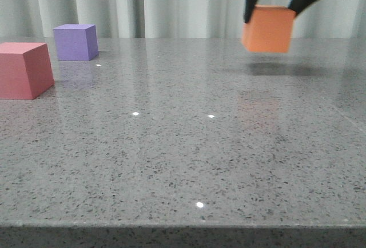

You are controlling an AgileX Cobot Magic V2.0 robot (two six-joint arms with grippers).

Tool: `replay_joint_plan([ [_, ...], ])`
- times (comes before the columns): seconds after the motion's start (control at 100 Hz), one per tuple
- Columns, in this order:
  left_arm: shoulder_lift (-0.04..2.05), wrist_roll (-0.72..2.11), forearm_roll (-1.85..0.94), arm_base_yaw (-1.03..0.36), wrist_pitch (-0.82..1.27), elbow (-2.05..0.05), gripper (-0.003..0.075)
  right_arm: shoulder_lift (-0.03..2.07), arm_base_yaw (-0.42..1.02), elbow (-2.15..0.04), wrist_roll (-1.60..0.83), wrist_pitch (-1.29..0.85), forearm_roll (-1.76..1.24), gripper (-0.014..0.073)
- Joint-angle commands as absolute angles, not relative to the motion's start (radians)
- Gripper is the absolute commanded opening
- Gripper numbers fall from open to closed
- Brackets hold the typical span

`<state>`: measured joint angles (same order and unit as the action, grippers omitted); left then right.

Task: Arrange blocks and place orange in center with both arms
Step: 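Carry the orange cube toward the table center and set it down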

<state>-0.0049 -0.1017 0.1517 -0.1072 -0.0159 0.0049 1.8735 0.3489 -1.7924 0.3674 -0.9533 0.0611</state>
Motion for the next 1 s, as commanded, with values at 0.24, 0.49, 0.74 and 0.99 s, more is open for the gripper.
replay_joint_plan([
  [0.24, -0.036, -0.101, 0.149, -0.103, -0.095, 0.048, -0.0020, 1.932, 0.507, -2.023, 0.559, -0.972, 0.211, 0.0421],
  [0.49, -0.036, -0.101, 0.149, -0.103, -0.095, 0.048, -0.0020, 2.080, 0.574, -2.206, 0.594, -1.045, 0.214, 0.0421],
  [0.74, -0.036, -0.101, 0.149, -0.103, -0.095, 0.048, -0.0020, 2.149, 0.603, -2.262, 0.633, -1.056, 0.214, 0.0421],
  [0.99, -0.036, -0.101, 0.149, -0.103, -0.095, 0.048, -0.0020, 2.170, 0.610, -2.262, 0.639, -1.059, 0.193, 0.0424],
])
